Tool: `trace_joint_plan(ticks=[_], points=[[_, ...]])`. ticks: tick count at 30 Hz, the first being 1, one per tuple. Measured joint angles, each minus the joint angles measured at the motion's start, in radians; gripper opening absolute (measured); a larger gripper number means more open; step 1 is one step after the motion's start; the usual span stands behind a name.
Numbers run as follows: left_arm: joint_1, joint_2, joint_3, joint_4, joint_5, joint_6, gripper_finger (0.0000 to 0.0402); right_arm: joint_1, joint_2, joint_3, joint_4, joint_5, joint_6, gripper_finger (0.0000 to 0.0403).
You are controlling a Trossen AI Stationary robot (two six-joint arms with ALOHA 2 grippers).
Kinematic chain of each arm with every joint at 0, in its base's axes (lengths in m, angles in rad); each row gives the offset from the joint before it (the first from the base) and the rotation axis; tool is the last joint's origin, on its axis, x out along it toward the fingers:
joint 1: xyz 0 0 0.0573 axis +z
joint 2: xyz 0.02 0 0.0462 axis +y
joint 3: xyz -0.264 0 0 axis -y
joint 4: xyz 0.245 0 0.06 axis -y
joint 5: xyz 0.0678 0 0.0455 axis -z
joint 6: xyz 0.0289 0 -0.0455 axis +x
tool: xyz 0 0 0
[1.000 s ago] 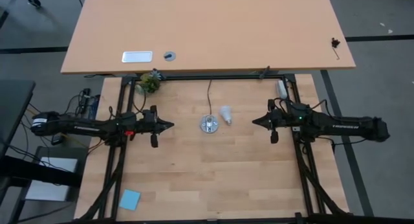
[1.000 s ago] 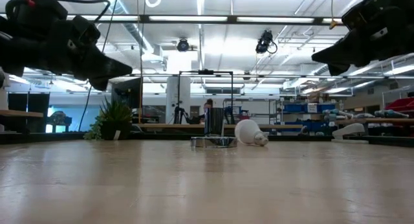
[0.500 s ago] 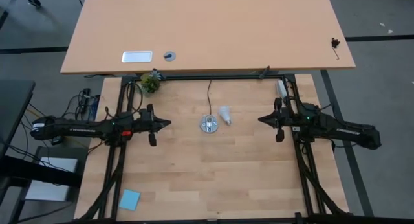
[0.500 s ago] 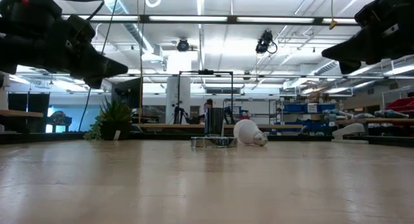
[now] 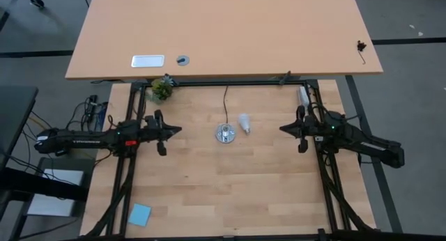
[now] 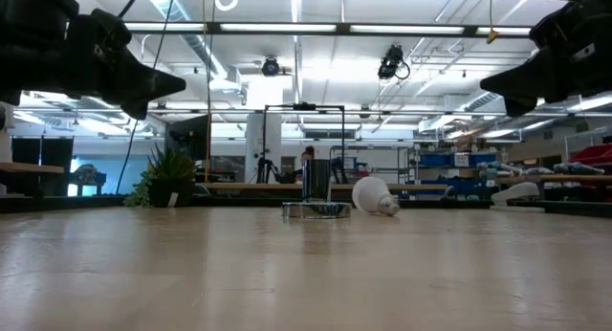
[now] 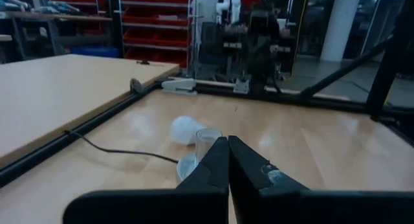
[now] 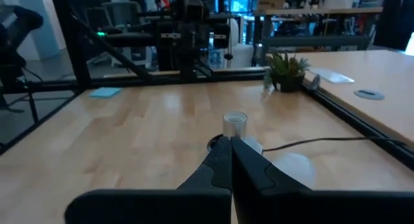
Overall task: Screw lightbulb
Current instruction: Return to Home Position
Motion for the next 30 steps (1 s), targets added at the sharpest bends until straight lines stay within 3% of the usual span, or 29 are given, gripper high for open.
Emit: trace_joint_plan(ticks=[13,23,30], points=[[0.0,-0.01,0.0,0.122,-0.004,-0.001,0.0003,-0.024,0.0,-0.036,0.104,-0.046,0.019,0.0005],[0.0,-0.009,0.0,0.015,-0.086,-0.002,0.0003,-0.024,0.01,-0.034,0.063,0.03,0.028,0.0005],[0.002,-0.009,0.0,-0.004,-0.006,-0.008,0.0003,-0.024,0.01,-0.027,0.041,-0.013,0.008,0.0005]])
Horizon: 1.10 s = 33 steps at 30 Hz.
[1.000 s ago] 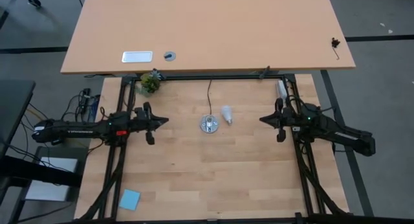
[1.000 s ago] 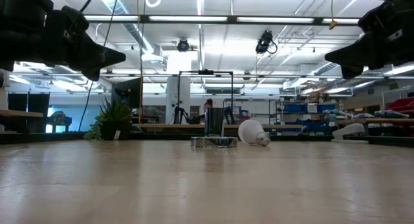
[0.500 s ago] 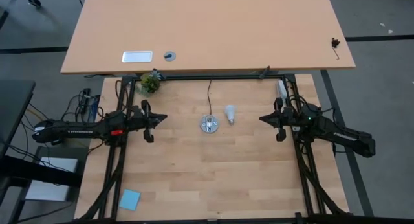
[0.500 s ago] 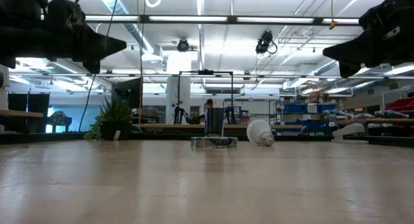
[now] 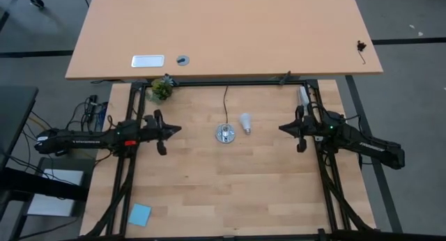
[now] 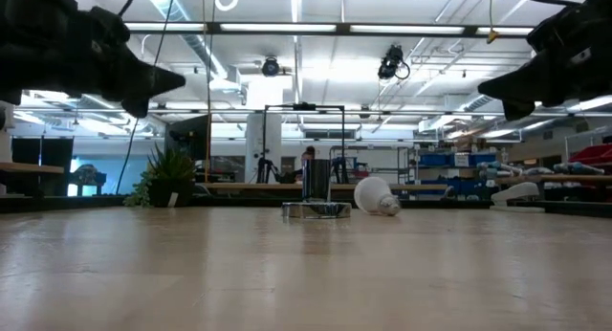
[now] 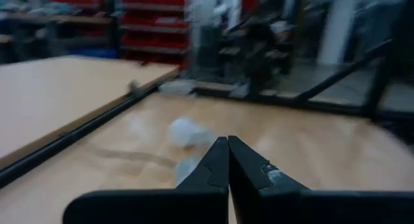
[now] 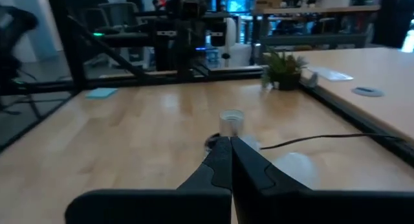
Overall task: Screw lightbulb
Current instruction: Return to Home Position
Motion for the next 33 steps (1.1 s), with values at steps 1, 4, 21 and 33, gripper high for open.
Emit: trace_joint_plan(ticks=[1,4,21,33], points=[[0.0,0.0,0.0,0.018,0.031,0.0,0.0003,0.0,0.0,0.0,0.0,-0.015,0.006,0.0005],[0.001,-0.001,0.0,0.031,0.05,-0.002,0.0003,0.0,-0.001,0.001,0.0,-0.051,0.015,0.0005],[0.004,0.002,0.0,-0.108,-0.162,0.027,0.0004,0.0,-0.002,0.001,-0.016,0.22,0.118,0.0024],[0.004,0.002,0.0,-0.103,-0.163,0.032,0.0004,0.0,-0.002,0.0,-0.017,0.244,0.066,0.0017]])
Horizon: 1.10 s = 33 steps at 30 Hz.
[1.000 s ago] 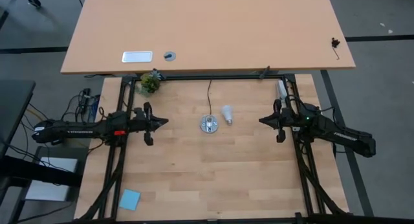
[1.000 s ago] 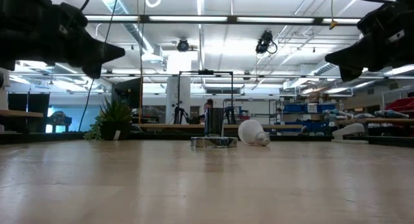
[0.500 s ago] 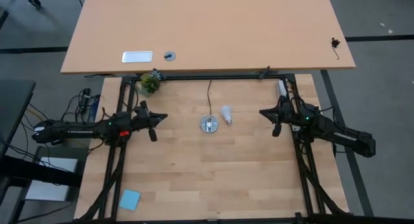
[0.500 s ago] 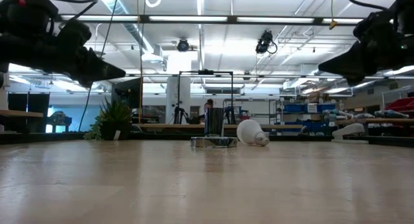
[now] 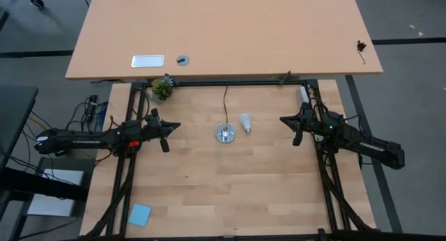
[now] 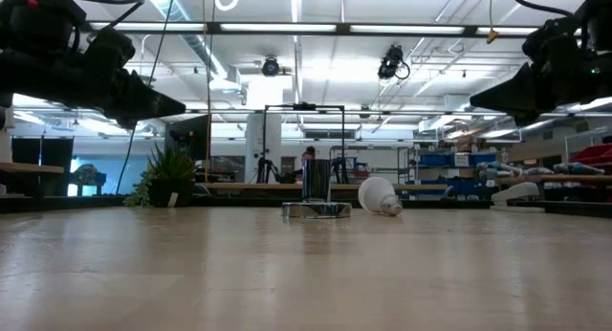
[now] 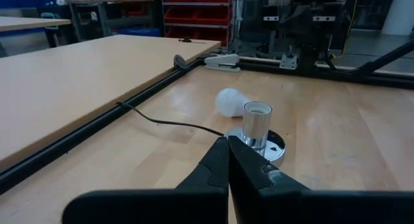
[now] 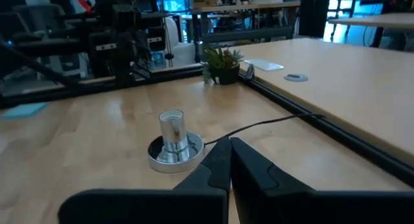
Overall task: Screw lightbulb
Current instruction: Return to Home Position
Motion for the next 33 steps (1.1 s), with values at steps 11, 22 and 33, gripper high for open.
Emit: trace_joint_plan(ticks=[11,22,33], points=[[0.0,0.0,0.0,0.0,0.0,-0.001,0.0004,0.0,0.0,0.0,0.003,0.0,-0.028,0.002],[0.0,0.0,0.0,0.0,0.0,-0.001,0.0004,0.0,0.0,0.0,0.003,0.0,-0.027,0.0022],[0.0,0.0,0.0,0.0,0.0,-0.001,0.0004,0.0,0.0,0.0,0.003,0.0,-0.027,0.0024]])
